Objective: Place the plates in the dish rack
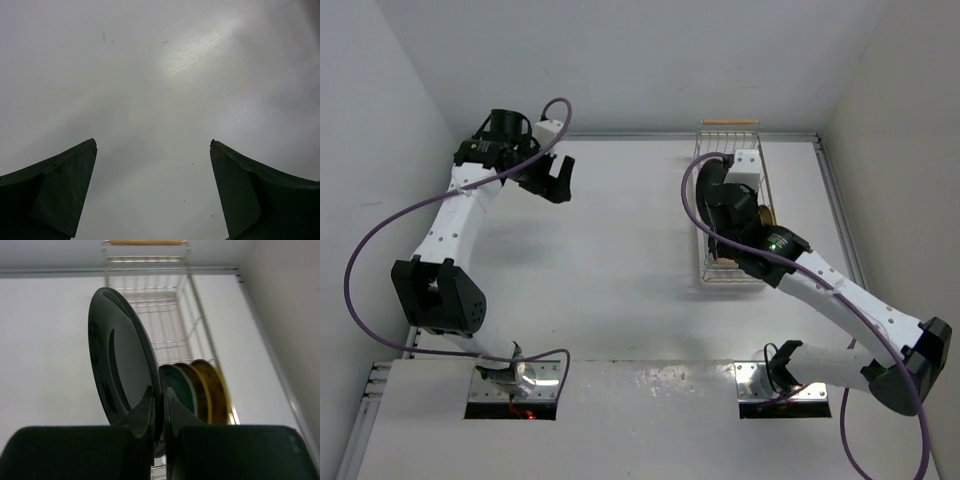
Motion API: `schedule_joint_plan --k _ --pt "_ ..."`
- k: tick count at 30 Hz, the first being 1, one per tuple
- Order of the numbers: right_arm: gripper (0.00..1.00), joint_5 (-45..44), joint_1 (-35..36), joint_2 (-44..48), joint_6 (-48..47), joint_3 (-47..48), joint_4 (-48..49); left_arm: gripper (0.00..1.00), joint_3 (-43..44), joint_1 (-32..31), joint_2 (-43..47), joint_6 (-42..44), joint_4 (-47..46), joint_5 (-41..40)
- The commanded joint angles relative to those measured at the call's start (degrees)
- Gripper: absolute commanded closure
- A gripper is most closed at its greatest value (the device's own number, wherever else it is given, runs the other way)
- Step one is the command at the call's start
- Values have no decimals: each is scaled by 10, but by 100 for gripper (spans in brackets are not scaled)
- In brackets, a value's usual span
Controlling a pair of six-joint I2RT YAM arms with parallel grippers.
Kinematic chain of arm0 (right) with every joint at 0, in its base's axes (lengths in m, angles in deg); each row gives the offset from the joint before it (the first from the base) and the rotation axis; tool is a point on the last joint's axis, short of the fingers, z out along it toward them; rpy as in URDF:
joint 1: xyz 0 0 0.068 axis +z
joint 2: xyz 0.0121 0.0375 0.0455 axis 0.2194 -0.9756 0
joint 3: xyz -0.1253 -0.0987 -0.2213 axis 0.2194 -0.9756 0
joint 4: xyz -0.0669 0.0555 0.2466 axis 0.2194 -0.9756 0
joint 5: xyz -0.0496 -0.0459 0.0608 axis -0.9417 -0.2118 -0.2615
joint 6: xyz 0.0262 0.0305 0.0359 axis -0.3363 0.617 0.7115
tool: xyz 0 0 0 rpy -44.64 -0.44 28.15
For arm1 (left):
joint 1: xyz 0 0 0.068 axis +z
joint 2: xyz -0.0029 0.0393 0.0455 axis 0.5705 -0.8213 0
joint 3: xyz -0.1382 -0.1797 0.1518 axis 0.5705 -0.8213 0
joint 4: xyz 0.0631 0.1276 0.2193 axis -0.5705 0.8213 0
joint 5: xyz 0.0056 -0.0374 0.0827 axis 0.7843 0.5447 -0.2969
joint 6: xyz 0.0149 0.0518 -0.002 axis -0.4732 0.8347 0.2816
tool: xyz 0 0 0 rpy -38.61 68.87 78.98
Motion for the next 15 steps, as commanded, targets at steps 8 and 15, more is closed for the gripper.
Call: schedule_joint_plan --k 8,15 --pt "100 -108 -51 -22 56 -17 -53 0 -41 41 35 -39 -29 -89" --pt "100 -79 -52 -85 91 -5 -66 0 -51 47 40 -39 -34 -84"
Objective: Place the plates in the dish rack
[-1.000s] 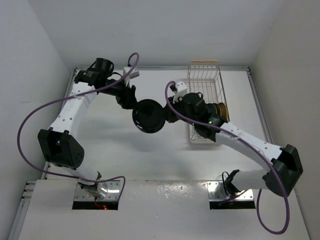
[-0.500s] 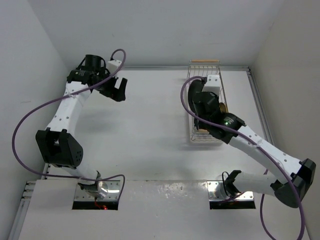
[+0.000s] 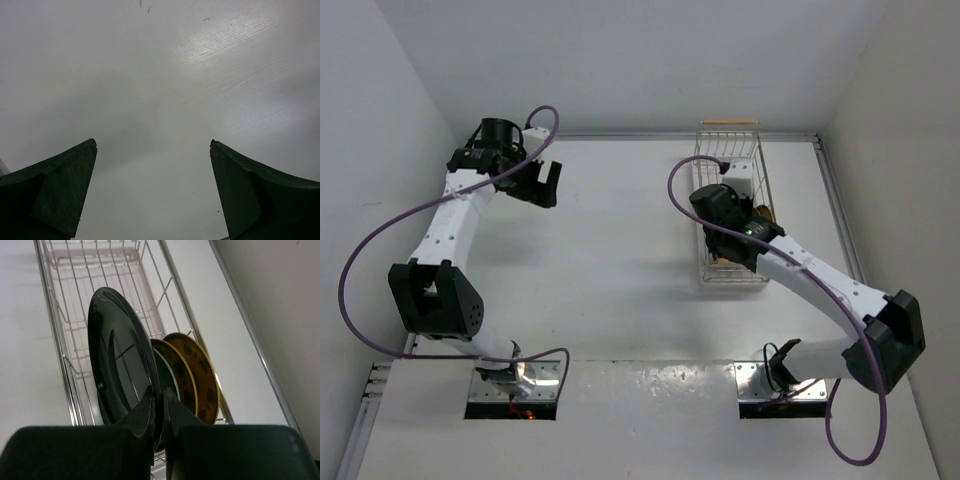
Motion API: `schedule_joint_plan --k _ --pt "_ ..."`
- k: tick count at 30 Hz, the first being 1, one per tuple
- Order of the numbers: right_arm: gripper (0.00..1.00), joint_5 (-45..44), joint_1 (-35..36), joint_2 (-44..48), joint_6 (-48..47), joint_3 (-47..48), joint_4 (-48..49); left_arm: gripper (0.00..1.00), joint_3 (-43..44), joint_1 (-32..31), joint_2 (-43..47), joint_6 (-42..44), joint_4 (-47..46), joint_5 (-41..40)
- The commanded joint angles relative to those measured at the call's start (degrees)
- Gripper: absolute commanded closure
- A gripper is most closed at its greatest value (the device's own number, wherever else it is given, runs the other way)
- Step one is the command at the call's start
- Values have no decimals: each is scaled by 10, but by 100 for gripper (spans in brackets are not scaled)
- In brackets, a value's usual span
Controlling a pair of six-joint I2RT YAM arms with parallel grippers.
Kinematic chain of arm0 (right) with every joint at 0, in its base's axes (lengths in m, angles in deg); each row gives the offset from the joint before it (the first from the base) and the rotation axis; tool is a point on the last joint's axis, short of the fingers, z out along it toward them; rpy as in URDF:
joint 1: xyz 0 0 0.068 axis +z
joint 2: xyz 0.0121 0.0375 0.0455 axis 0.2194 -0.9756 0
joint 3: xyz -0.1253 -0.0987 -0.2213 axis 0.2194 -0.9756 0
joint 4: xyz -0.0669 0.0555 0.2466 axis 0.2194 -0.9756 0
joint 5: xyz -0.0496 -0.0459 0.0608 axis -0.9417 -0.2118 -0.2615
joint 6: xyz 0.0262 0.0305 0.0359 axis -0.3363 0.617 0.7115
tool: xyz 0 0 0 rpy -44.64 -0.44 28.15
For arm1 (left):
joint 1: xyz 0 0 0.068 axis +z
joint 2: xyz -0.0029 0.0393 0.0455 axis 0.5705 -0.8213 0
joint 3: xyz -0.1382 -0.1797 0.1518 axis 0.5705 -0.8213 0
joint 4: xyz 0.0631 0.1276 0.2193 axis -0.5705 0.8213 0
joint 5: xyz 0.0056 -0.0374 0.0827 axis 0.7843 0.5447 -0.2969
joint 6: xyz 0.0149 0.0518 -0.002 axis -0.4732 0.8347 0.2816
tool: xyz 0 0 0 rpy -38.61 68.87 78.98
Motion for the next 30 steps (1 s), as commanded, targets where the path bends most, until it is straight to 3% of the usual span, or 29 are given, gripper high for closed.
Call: schedule_joint_plan --k 1,10,25,30 --pt "100 0 0 -16 46 15 -7 0 0 12 31 -9 -14 0" --pt "100 -36 21 -50 48 -12 -27 0 -5 12 31 -4 -14 5" --pt "100 -1 32 -98 98 -9 -73 0 -5 18 25 -4 -19 5" --pt "90 15 31 -109 75 4 -68 0 -5 18 25 -4 -19 5"
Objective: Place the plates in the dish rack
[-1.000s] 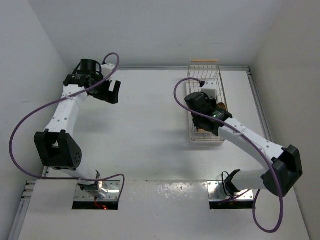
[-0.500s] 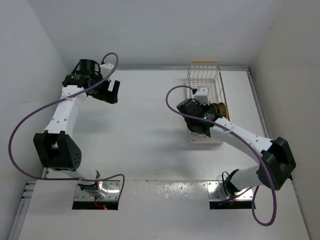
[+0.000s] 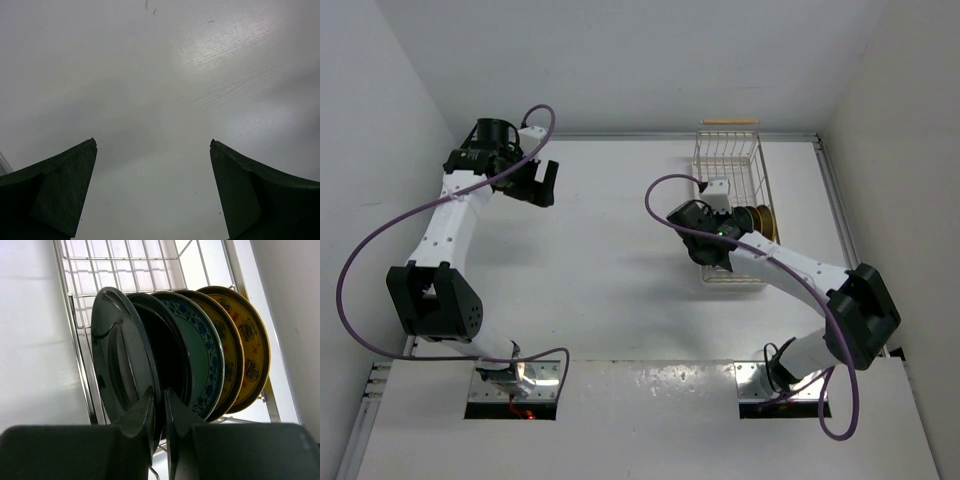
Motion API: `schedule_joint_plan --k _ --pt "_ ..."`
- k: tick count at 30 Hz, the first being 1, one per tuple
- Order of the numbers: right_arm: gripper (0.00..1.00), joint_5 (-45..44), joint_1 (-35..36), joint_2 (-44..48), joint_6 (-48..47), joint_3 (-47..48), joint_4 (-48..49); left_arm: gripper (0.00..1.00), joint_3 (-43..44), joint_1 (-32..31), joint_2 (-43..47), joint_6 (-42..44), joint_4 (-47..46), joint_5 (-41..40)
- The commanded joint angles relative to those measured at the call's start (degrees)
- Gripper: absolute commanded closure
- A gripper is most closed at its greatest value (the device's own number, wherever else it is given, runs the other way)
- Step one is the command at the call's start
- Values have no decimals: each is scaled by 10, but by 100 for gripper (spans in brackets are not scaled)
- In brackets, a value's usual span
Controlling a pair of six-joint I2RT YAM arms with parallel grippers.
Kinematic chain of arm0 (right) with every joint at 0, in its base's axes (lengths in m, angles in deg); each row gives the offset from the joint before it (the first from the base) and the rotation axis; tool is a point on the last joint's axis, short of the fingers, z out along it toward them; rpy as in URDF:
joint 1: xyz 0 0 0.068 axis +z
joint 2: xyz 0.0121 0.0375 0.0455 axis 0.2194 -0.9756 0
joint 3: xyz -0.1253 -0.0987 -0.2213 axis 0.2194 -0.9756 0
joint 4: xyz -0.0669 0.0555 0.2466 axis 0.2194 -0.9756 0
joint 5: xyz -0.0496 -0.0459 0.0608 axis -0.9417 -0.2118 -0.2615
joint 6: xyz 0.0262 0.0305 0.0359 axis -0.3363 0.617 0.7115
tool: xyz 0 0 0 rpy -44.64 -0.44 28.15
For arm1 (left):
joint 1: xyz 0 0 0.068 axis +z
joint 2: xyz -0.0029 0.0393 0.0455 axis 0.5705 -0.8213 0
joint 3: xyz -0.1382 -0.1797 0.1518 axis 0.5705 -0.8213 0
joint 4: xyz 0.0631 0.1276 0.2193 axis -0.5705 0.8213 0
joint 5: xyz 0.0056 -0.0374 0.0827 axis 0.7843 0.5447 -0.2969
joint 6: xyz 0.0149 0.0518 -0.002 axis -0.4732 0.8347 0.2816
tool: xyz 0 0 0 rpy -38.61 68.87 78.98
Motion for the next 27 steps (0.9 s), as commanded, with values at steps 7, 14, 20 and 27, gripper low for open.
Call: schedule_joint_plan --k 7,14,20,27 --pt "55 4 1 7 -77 41 19 0 -6 7 17 -4 -13 4" --pt "48 0 1 68 -166 65 69 0 -6 7 17 -4 -13 4" --pt "22 83 -23 162 -188 75 73 0 -6 7 17 -4 -13 -1" --pt "3 177 -129 345 -106 -23 -47 0 -34 12 28 1 -13 -36"
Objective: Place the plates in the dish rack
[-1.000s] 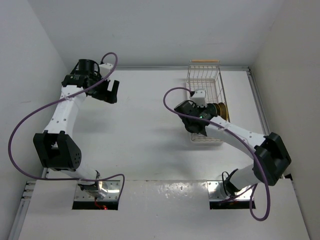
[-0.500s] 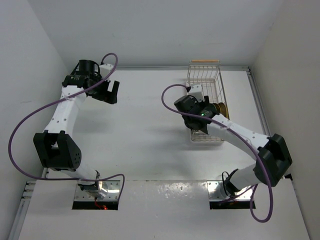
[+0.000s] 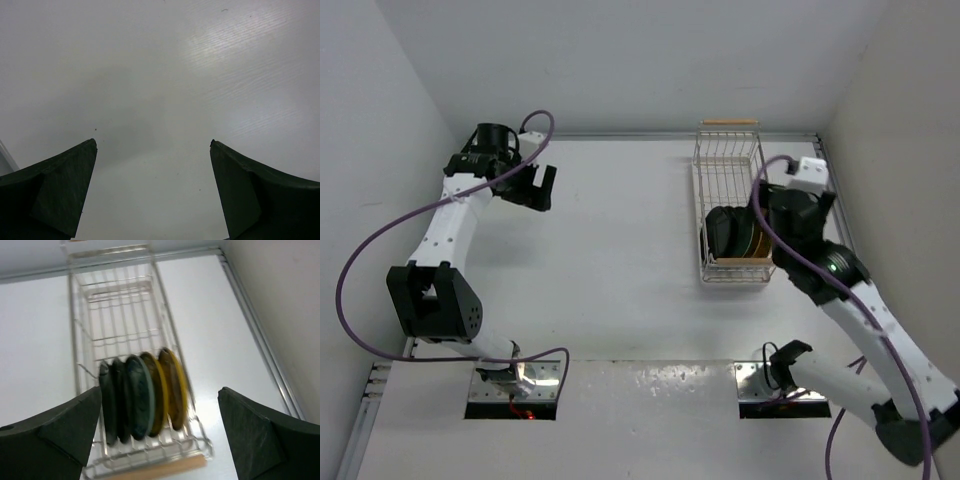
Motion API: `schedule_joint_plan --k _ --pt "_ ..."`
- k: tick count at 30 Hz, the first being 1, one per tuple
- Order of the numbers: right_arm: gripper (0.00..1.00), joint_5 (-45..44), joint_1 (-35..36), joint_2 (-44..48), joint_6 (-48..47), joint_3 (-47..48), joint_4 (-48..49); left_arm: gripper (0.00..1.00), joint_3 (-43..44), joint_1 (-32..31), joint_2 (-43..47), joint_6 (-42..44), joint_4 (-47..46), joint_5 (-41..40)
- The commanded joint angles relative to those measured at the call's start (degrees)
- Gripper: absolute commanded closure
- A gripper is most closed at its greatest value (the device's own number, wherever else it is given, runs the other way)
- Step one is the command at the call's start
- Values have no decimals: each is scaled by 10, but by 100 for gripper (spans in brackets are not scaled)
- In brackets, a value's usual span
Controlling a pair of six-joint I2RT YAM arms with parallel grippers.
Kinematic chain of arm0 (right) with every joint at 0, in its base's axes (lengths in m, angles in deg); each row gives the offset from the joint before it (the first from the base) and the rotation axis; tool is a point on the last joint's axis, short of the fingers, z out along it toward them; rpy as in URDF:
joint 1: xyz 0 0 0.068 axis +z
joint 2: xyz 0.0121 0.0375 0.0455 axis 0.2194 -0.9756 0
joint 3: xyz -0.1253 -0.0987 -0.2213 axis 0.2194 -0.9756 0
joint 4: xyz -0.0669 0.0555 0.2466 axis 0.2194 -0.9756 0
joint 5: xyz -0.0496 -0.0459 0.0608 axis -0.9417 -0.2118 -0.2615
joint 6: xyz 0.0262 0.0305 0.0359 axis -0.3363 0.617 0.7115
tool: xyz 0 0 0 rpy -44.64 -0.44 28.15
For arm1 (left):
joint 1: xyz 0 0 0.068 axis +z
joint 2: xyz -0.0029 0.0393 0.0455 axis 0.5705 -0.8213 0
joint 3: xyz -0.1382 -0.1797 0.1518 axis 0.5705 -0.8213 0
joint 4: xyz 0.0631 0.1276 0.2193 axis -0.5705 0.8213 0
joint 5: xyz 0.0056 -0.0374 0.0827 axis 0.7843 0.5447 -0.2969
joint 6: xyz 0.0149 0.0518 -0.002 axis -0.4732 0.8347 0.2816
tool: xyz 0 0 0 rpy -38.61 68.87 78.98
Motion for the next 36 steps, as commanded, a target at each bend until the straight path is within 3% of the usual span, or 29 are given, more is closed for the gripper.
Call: schedule_joint_plan --k 1,7,10,16,22,36 --pt "3 30 -37 80 59 -61 -103 0 -28 7 26 0 -6 -30" --pt "2 -90 -83 225 182 -147 -270 0 -76 7 43 0 -11 -36" --pt "2 -115 -84 263 226 -171 -302 0 -100 7 50 0 -23 -42" --pt "0 -109 -82 346 238 -208 -292 0 -179 7 83 6 -42 -80" --pt "0 -108 -82 403 248 -217 -307 0 -199 7 102 6 -42 -75" --pt "0 -94 -81 406 278 -219 -317 0 -194 7 96 6 -42 -53"
